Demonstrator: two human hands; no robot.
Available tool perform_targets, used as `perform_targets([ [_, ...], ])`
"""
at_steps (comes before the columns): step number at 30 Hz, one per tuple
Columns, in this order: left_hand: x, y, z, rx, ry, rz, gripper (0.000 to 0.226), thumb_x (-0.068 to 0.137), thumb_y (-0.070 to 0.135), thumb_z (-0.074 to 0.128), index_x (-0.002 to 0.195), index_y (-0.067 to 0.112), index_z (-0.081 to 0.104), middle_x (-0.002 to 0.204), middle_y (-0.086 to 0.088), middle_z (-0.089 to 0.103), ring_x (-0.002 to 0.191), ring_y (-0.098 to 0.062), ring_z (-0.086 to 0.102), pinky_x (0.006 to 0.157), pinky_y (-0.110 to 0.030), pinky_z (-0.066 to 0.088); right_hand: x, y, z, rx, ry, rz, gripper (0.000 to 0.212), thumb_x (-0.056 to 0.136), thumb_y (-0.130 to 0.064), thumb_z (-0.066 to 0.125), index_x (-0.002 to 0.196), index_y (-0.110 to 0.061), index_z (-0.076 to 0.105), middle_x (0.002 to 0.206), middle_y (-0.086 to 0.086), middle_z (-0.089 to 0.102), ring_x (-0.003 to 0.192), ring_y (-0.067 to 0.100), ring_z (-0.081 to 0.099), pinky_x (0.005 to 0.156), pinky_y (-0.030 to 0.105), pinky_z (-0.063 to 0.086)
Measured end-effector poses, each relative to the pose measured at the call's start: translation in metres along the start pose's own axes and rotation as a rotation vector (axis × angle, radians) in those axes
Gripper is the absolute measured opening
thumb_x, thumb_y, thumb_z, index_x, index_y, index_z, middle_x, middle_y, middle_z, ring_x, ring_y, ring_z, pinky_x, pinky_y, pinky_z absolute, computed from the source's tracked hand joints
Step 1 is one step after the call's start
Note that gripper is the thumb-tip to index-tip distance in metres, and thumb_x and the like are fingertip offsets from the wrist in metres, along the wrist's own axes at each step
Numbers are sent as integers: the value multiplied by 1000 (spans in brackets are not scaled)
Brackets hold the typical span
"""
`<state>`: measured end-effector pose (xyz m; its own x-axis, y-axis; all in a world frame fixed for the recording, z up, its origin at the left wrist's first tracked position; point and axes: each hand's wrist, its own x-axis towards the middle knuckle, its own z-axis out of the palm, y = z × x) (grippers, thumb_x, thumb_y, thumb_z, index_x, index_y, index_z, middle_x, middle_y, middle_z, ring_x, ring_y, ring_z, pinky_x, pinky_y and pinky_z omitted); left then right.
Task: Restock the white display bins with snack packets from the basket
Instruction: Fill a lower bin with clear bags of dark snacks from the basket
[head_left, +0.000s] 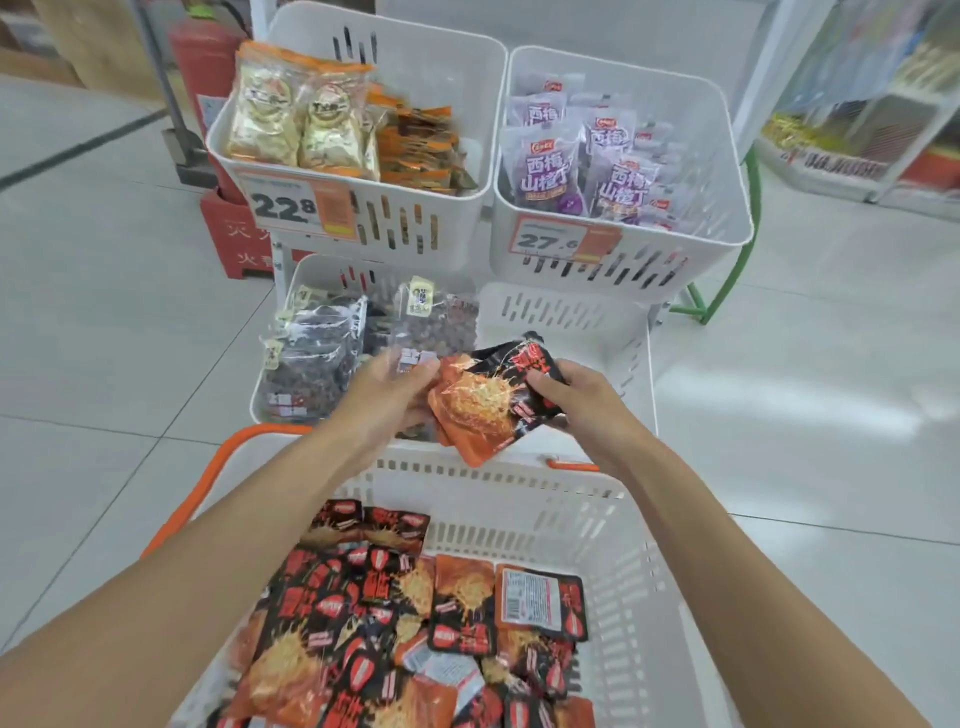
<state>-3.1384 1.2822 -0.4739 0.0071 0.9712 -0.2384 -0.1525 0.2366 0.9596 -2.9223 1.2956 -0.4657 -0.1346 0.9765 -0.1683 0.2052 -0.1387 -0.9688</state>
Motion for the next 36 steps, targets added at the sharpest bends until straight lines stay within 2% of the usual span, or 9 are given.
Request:
perform_targets([
  [3, 22, 1, -17, 67, 61, 34, 76, 99, 27, 53, 157, 17, 6, 156, -9, 33, 106, -25, 67, 101, -38, 49, 25, 6, -36, -145, 175, -130, 6, 97, -14, 55, 98, -12, 61, 85, 2, 62, 78, 14, 58, 75, 24, 47],
  [5, 29, -3, -26, 108, 65, 39, 78, 99, 28, 53, 157, 15, 3, 159, -9, 26, 99, -21, 69, 92, -31, 52, 43, 15, -50, -416, 237, -229, 8, 97, -14, 55, 104, -12, 60, 88, -1, 61, 81, 15, 56, 70, 20, 43],
  [9, 40, -12, -28, 156, 104, 35, 76, 98, 26, 55, 156, 12, 9, 159, -10, 28, 93, -18, 70, 75, -20, 54, 77, 47, -24, -840, -98, -187, 22, 91, -22, 58, 107, -8, 60, 97, 12, 57, 88, 30, 57, 76, 34, 44],
  [14, 48, -21, -29, 169, 126, -7, 78, 97, 29, 57, 156, 13, 9, 161, -8, 23, 95, -17, 71, 68, -19, 54, 92, 93, -9, -745, -568, 170, 24, 95, -40, 57, 115, -25, 55, 115, -2, 57, 101, 16, 58, 82, 28, 48],
  [19, 47, -26, -29, 152, 90, -66, 79, 97, 27, 56, 157, 13, 5, 161, -9, 21, 95, -18, 71, 72, -21, 54, 86, 87, -19, -582, -518, 218, 25, 95, -41, 58, 115, -27, 63, 119, -6, 63, 109, 10, 58, 90, 20, 43],
  [22, 49, -23, -33, 69, 60, -122, 81, 96, 17, 58, 157, 14, 4, 163, -8, 14, 97, -21, 72, 77, -27, 57, 86, 67, -13, -451, -261, 91, 24, 89, -41, 66, 111, -30, 65, 119, -7, 63, 114, 14, 58, 95, 26, 44],
  [27, 42, 1, -29, 44, -140, -164, 54, 94, 2, 60, 143, 13, 40, 136, 2, 53, 102, -27, 70, 88, -37, 58, 84, 12, 29, 201, -313, 28, 50, 83, -14, 73, 128, -17, 52, 117, 10, 69, 106, 25, 66, 94, 37, 53],
  [31, 41, 29, -60, 422, 135, 165, 36, 89, 10, 68, 121, 24, 59, 108, 4, 66, 94, -11, 66, 81, -28, 56, 84, -10, 45, 11, -20, -132, 30, 89, 0, 65, 112, -16, 55, 109, 10, 65, 89, 19, 64, 75, 21, 53],
  [36, 38, 17, -118, 558, 327, 297, 24, 87, 2, 67, 101, 22, 67, 102, -1, 68, 88, -16, 62, 82, -32, 54, 82, -5, 50, 77, 24, -42, 29, 89, 1, 64, 115, -3, 52, 110, 16, 65, 96, 26, 65, 73, 25, 55],
])
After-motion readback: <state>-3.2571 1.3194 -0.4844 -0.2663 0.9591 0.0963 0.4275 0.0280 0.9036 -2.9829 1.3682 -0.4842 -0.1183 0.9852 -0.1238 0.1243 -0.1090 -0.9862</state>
